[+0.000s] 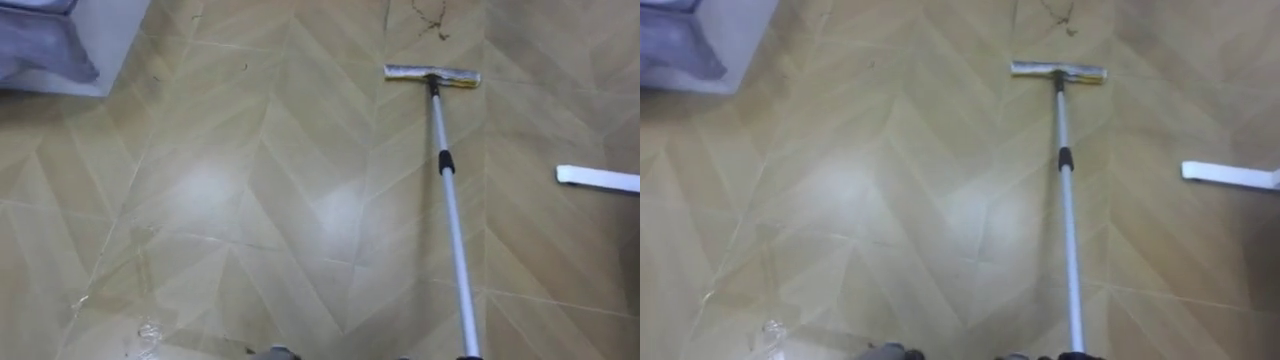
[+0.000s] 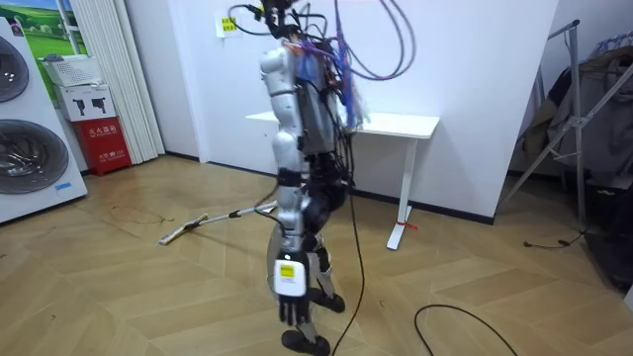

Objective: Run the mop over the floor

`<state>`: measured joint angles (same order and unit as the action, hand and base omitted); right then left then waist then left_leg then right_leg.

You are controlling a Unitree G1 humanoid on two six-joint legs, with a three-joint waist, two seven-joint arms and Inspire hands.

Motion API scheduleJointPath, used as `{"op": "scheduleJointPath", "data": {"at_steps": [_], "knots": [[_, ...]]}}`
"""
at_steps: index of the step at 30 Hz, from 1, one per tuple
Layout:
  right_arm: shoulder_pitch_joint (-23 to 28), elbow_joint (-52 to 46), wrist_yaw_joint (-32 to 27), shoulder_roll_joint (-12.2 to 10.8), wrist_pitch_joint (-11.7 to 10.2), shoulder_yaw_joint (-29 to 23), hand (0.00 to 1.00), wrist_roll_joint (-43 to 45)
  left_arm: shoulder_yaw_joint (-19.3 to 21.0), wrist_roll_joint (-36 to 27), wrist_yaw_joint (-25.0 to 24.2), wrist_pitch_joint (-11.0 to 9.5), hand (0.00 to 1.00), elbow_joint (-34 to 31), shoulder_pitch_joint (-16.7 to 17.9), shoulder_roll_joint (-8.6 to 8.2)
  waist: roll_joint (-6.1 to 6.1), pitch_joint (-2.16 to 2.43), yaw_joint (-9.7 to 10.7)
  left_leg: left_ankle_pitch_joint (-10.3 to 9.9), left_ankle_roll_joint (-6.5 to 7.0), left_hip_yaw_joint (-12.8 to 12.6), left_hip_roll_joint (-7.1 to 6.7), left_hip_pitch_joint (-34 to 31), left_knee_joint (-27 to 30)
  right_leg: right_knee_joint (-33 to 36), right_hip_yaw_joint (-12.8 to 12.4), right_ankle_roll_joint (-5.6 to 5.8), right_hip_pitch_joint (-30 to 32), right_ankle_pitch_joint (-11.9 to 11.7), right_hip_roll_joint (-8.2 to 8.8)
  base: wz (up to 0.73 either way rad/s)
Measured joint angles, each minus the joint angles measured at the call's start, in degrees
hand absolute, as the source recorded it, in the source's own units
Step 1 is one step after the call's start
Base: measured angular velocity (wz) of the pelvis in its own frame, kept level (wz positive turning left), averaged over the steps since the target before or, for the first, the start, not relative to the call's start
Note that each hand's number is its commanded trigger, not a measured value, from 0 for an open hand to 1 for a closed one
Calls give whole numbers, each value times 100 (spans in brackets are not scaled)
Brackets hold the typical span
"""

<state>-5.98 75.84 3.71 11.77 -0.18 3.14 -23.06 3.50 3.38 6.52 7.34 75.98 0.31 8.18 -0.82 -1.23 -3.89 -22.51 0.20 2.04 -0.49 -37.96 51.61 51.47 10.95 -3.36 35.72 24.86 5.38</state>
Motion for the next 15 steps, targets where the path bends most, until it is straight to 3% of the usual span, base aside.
{"op": "scheduleJointPath", "data": {"at_steps": [4, 5, 6, 7, 9, 10, 11, 12, 13, 14, 15], "knots": [[-359, 301, -69, 114, 205, 176, 100, -45, -399, -128, 4, 225, 0, -50, 17, 182, -4, 38, -131, -152, -192, 144, 75, -438, 842, 803, -74, -175, 352, 388, -89, 19], [-542, 419, -79, 163, 263, 261, 100, -38, -544, -155, -7, 279, 0, -31, 80, 229, -28, 43, -175, -133, -227, 183, 133, -637, 1233, 1038, -115, -257, 448, 456, -199, -9], [-662, 565, -114, 210, 340, 343, 100, -26, -634, -161, -72, 368, 0, -41, 67, 257, -29, 43, -268, 48, -380, 183, 176, -888, 1814, 1282, -218, -330, 556, 578, -342, -16], [-688, 616, -118, 226, 396, 403, 100, -6, -681, -161, -111, 400, 0, -56, 76, 270, 12, 32, -341, 163, -395, 183, 174, -975, 1974, 1389, -317, -347, 598, 613, -420, -20], [-744, 629, -92, 277, 554, 484, 100, 77, -782, -187, -261, 408, 0, -62, 115, 275, 55, 52, -427, 223, -366, 160, 146, -1057, 1890, 1479, -509, -358, 696, 628, -593, -9], [-813, 629, -12, 328, 612, 494, 100, 89, -820, -218, -371, 380, 0, -58, 107, 265, 53, 54, -430, 174, -331, 104, 46, -1034, 1461, 1405, -654, -355, 748, 628, -699, 10], [-846, 630, 72, 387, 639, 486, 100, 78, -823, -243, -473, 323, 0, -38, 114, 253, 28, 46, -428, 192, -131, 24, -105, -1009, 960, 1229, -839, -331, 762, 616, -861, 5], [-859, 646, 112, 415, 639, 464, 100, 103, -820, -330, -504, 225, 0, -63, 98, 248, 28, 87, -446, 279, 23, 46, -257, -918, 561, 951, -1162, -166, 745, 537, -1064, -3], [-876, 671, 134, 423, 643, 480, 100, 115, -836, -371, -511, 181, 0, -62, 116, 230, -1, 115, -463, 342, 89, 23, -225, -865, 337, 720, -1295, -28, 699, 465, -1189, -21], [-859, 720, 164, 411, 617, 527, 100, 58, -951, -381, -549, 169, 0, -27, 183, 219, -74, 113, -535, 476, 180, -257, 37, -722, -77, 618, -1283, 240, 513, 430, -1199, 13], [-692, 796, 203, 410, 587, 545, 100, -161, -1034, -380, -553, 178, 0, -1, 166, 228, -49, 97, -477, 488, 192, -706, 222, -517, -180, 925, -918, 196, 112, 494, -713, 43]]}}
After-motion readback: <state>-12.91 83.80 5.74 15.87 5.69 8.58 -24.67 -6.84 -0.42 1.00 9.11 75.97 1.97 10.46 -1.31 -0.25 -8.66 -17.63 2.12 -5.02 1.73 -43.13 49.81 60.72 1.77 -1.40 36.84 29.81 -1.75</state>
